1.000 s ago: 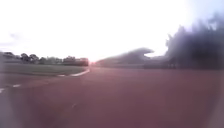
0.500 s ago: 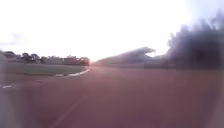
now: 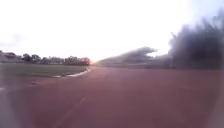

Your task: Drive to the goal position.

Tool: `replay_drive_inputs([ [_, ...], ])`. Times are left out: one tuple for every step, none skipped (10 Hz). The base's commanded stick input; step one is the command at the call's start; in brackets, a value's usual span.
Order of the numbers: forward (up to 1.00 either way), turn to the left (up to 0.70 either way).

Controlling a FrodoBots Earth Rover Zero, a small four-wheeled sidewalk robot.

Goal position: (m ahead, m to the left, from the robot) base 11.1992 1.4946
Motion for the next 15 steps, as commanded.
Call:
replay_drive_inputs([
  [0.70,0.00],
  [0.70,0.00],
  [0.70,0.00],
  [0.70,0.00],
  [0.70,0.00],
  [0.70,0.00],
  [0.70,0.00],
  [0.70,0.00],
  [0.70,0.00],
  [0.70,0.00],
  [0.70,0.00],
  [0.70,0.00],
  [0.70,0.00],
  [0.70,0.00],
  [0.70,0.00],
])
